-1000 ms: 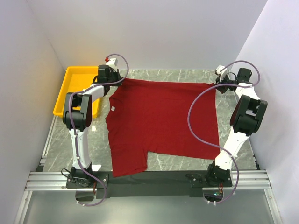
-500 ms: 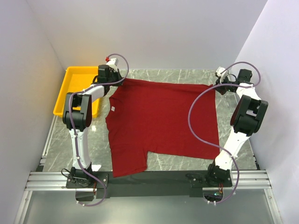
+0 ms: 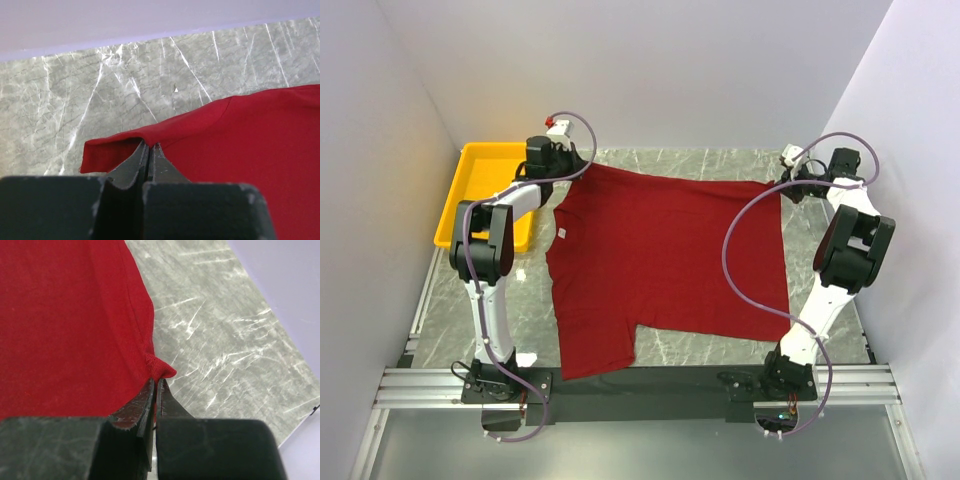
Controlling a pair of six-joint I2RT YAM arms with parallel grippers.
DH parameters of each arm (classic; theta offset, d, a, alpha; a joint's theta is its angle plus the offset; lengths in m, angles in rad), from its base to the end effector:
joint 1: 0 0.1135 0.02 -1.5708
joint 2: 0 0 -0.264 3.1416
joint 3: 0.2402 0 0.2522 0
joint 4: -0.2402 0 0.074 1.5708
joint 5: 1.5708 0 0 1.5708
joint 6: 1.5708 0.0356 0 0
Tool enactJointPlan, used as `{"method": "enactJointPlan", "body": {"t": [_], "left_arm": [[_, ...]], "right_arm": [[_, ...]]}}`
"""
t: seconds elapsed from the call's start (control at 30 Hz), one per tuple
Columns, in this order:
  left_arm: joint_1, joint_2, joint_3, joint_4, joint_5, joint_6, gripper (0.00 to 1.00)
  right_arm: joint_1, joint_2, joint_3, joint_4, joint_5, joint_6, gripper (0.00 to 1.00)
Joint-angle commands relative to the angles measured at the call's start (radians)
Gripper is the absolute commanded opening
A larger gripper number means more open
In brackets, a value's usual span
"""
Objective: Fold and stack the t-shirts
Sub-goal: Flatten the tshirt out
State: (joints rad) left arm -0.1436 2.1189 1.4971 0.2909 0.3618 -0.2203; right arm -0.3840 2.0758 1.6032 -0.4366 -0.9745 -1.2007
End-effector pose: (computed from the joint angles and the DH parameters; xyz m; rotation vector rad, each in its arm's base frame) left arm 0.4862 -0.0830 0.2100 0.1757 1.9149 -0.5893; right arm 0.4291 -0.1416 0.2123 -1.1318 1.6965 0.2559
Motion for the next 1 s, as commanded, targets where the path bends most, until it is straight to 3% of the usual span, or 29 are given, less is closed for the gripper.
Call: {"method": "enactJointPlan", "body": {"t": [0.0,0.5,0.63,0.97], "left_arm": [[0.004,-0.048,0.015,0.04,0.008,0.03,0.01],[0.022,-0.08,-0.066,0.077,-0.004,-0.007,0.01],[0.024,-0.085,-0.07,0.079,0.022,-0.007,0.01],[0.024,-0.066,-0.034,0.042,0.063,-0.013,0.01]], "right_arm": [[-0.004,-0.065,0.023,0.027,-0.044,0.003,0.0],[-0.052,-0.122,-0.037,-0.043,-0.096,-0.102,0.0],[-0.052,-0.132,-0.064,-0.103,-0.095,-0.207,0.01],[-0.024,-0.123,-0.104,-0.002,-0.029,-0.12,0.02]]}}
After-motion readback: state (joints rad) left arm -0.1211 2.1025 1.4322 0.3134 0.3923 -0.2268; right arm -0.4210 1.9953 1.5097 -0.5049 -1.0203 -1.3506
